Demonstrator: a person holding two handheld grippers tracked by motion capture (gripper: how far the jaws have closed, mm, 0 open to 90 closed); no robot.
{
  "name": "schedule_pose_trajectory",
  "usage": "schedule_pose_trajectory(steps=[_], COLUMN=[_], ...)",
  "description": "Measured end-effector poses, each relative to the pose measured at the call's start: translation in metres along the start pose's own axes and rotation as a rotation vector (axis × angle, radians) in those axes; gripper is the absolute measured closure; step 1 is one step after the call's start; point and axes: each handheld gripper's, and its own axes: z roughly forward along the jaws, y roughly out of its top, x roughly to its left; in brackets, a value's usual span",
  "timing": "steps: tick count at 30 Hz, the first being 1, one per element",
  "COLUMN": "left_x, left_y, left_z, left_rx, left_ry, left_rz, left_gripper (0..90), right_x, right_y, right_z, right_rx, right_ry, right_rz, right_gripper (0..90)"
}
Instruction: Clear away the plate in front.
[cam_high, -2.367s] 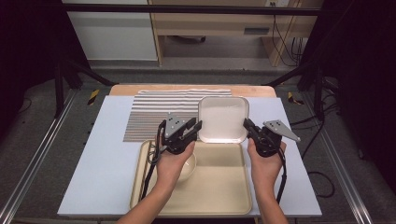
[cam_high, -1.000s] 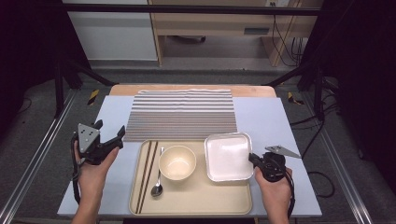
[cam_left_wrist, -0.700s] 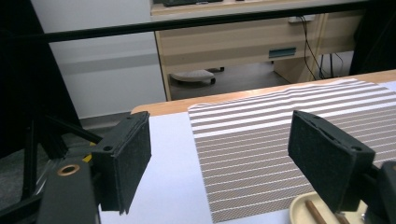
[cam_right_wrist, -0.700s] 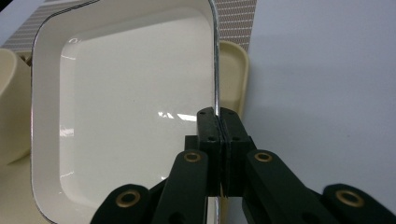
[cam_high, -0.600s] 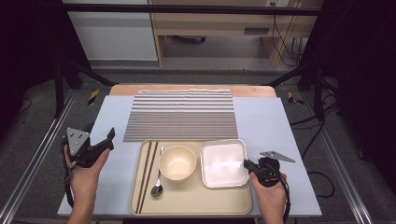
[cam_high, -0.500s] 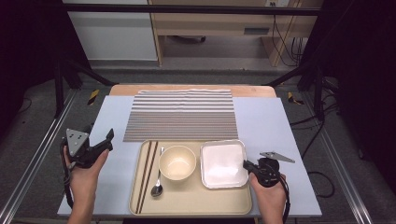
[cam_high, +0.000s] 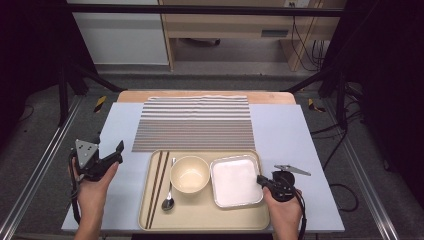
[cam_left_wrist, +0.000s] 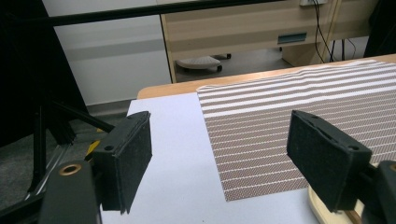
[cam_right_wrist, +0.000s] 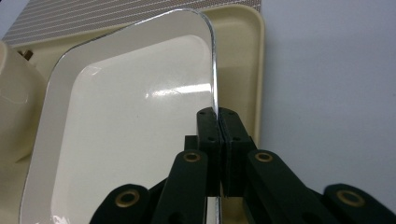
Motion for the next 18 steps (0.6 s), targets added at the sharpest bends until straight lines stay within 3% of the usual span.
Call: schedule_pose_trajectory(steps=[11,18], left_x=[-0.003,0.000], left_y=[-0.006,-0.008], left_z=[0.005,0.005], left_rx=[0.024,0.028], left_ry=[-0.008,0.000], left_rz=[0.013,0.002], left_gripper=[22.3,22.4], right_x=[0.003,0.001], right_y=[-0.014,-0.020], right_z=[0.003,0.002], right_rx=[-0.006,-0.015], right_ry=[0.012,0.012], right_rz=[0.028,0.036], right_gripper=[88.8,88.1])
